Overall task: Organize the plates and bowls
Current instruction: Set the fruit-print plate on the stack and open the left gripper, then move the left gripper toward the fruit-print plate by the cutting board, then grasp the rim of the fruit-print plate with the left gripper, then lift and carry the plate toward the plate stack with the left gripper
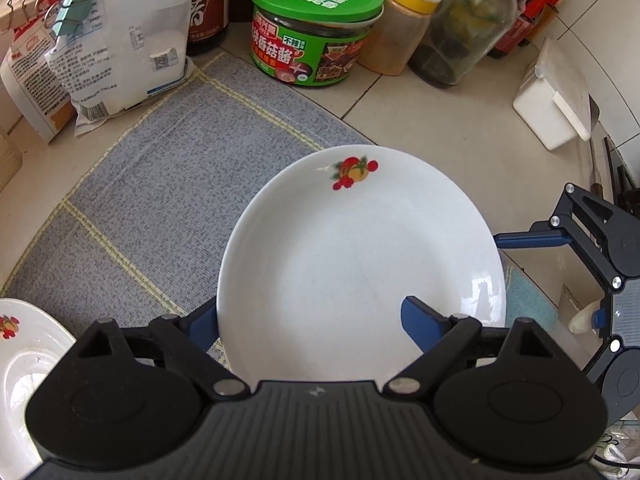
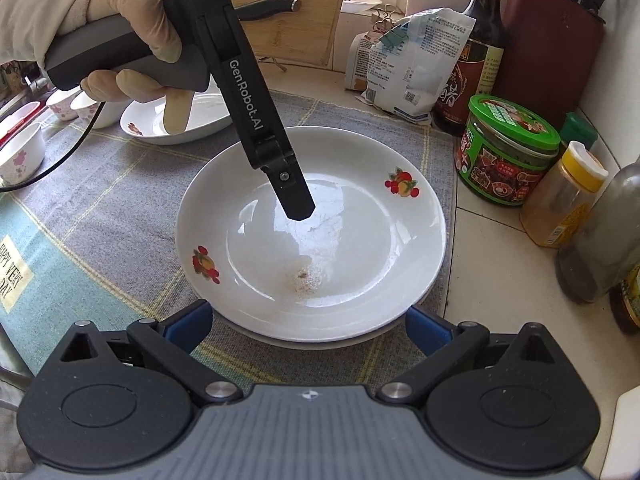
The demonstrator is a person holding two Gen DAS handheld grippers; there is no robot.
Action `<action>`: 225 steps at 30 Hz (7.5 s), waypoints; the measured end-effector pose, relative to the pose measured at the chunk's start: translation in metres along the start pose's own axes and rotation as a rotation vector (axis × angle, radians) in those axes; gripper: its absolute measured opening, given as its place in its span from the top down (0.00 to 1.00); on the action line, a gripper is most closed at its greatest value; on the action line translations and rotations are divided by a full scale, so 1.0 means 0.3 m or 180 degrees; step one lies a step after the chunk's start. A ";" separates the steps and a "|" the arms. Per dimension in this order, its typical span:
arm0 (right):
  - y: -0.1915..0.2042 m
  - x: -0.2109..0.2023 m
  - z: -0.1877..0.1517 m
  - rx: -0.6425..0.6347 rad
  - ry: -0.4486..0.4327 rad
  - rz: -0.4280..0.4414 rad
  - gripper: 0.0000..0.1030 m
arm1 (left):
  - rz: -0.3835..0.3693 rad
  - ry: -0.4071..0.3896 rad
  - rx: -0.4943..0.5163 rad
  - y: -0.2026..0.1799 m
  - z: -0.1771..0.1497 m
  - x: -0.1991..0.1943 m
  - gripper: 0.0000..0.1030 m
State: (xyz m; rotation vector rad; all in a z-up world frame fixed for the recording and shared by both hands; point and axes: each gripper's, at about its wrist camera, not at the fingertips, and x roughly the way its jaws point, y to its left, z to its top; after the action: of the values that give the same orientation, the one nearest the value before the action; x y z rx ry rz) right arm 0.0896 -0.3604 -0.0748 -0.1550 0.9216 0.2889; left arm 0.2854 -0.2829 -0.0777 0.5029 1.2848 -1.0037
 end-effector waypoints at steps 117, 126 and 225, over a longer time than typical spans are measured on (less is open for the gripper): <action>0.541 0.455 0.359 0.0016 -0.0295 -0.0052 0.00 | 0.0604 -0.0600 -0.0792 0.651 -0.360 -0.272 0.08; 0.529 0.477 0.384 0.0023 -0.0329 -0.0055 0.00 | 0.0409 -0.0468 -0.0778 0.674 -0.336 -0.226 0.10; 0.529 0.262 0.361 -0.0165 -0.0371 -0.0096 0.00 | 0.0318 -0.0486 -0.0554 0.463 -0.356 -0.365 0.22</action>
State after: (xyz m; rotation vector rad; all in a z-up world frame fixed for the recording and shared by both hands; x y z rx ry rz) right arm 0.1676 -0.1680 -0.0746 -0.1975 0.7961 0.2909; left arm 0.3468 -0.0912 -0.0314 0.3463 1.1860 -0.8224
